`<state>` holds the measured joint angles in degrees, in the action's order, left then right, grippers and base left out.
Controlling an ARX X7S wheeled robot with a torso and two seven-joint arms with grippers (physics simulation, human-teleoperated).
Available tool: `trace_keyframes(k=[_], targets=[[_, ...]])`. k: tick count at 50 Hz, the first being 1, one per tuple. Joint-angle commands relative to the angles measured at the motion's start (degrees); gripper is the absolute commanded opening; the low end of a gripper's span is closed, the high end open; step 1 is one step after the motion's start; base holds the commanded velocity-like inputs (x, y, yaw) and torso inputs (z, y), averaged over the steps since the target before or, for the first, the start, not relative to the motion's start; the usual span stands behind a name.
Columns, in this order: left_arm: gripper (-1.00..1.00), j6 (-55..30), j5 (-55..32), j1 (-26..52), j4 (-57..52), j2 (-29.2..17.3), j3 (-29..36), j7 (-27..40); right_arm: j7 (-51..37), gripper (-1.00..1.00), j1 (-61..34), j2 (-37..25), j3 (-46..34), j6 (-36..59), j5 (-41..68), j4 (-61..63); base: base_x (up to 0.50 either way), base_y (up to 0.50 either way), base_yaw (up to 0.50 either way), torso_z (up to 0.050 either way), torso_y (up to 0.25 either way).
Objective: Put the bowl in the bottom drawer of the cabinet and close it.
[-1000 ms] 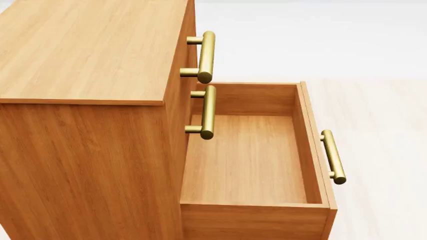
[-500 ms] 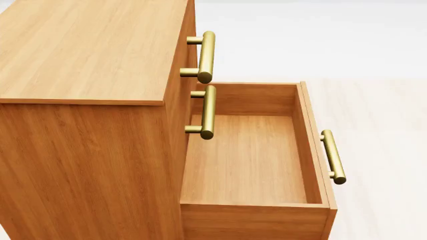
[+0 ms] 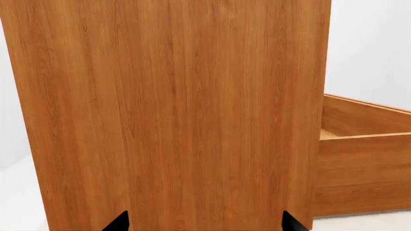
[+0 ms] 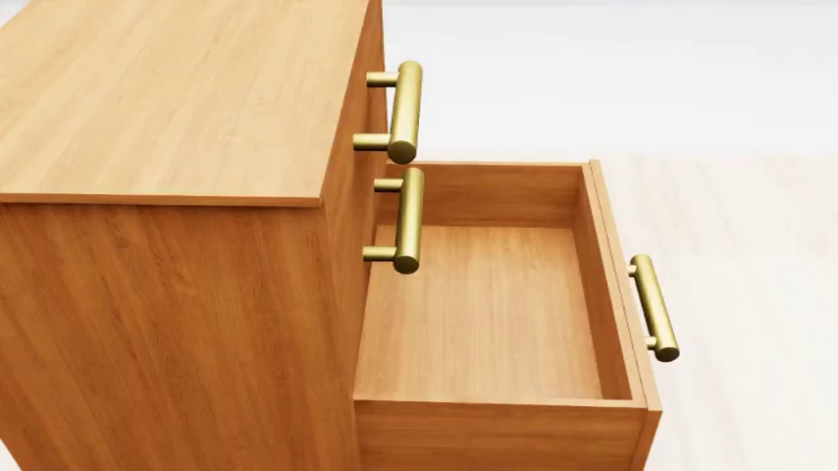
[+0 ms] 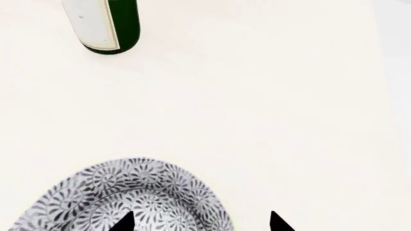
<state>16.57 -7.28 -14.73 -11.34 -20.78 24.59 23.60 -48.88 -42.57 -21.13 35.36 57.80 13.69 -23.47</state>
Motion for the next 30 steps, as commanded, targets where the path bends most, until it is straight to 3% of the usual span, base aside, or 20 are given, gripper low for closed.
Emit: trace_keyframes(k=[1, 30], targets=[[1.00, 0.08, -0.13, 0.08, 0.14, -0.12, 0.12, 0.16, -1.14, 1.00, 0.11, 0.31, 1.10, 0.02, -0.16, -1.05, 0.00, 0.00, 0.00, 0.000, 0.000], [1.00, -0.06, -0.40, 0.22, -0.15, -0.50, 0.48, 0.59, -0.14, 1.00, -1.50, 0.17, 4.45, 0.49, 1.81, -7.59, 0.00, 0.00, 0.00, 0.000, 0.000]])
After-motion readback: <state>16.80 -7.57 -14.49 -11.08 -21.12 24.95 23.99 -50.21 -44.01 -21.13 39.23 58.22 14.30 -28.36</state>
